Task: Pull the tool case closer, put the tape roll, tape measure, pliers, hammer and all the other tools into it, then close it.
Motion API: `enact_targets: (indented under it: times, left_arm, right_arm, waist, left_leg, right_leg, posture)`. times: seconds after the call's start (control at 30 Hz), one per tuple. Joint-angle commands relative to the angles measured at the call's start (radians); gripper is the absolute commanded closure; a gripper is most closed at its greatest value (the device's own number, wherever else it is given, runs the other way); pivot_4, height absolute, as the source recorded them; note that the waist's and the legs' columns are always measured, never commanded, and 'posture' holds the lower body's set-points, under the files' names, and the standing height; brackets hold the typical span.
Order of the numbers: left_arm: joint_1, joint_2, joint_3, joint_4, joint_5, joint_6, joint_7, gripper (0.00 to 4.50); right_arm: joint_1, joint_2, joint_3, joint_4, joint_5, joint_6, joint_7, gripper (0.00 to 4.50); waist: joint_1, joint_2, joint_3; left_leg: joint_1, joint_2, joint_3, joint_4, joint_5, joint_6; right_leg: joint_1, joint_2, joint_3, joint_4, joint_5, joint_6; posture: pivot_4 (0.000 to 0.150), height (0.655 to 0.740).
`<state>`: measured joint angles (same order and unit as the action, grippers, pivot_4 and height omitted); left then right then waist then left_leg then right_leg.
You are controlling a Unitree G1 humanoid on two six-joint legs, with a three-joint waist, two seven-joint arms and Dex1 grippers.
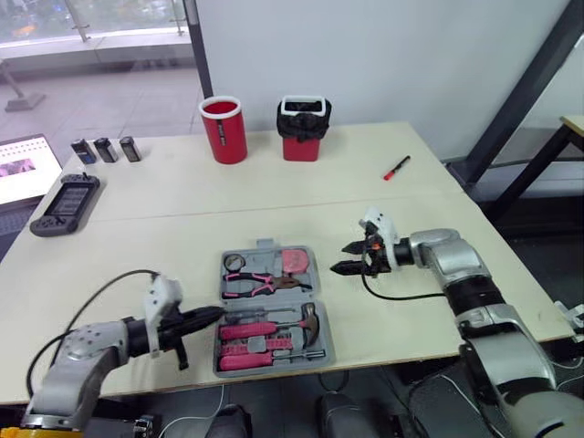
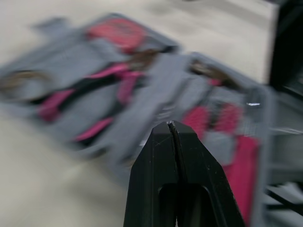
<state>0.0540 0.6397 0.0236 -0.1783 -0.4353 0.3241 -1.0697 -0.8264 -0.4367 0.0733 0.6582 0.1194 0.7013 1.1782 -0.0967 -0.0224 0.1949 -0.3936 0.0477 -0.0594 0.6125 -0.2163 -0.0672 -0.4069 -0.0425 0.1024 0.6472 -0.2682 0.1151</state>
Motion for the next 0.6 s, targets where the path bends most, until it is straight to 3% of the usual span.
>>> enact_targets:
  times: [0.03, 0.33, 0.6]
  left_arm:
    - [-0.039, -0.018, -0.074, -0.016, 0.040, 0.014, 0.018, 4.50]
    - [-0.081, 0.004, -0.180, 0.110, 0.211, -0.027, 0.073, 4.50]
    - [-0.083, 0.003, -0.221, 0.146, 0.237, -0.008, 0.078, 4.50]
  right_arm:
    - [-0.052, 0.049, -0.048, 0.056, 0.059, 0.082, -0.055, 0.06]
    - [-0.175, 0.216, -0.183, 0.399, 0.124, 0.017, -0.260, 0.06]
    - [-0.245, 0.323, -0.302, 0.560, 0.185, -0.023, -0.253, 0.06]
  waist:
    - [0.000, 0.000, 0.000]
    - [-0.007, 0.000, 0.000]
    - [-0.007, 0.001, 0.000]
  left_leg:
    - [0.000, 0.000, 0.000, 0.000, 0.000, 0.000]
    - [-0.001, 0.000, 0.000, 0.000, 0.000, 0.000]
    - [0.000, 0.000, 0.000, 0.001, 0.000, 0.000]
  right_leg:
    - [0.000, 0.000, 0.000, 0.000, 0.000, 0.000]
    - [-0.001, 0.001, 0.000, 0.000, 0.000, 0.000]
    - [0.001, 0.001, 0.001, 0.000, 0.001, 0.000]
  posture:
    - [0.150, 0.7400]
    - [0.150, 0.7400]
    - [0.150, 0.7400]
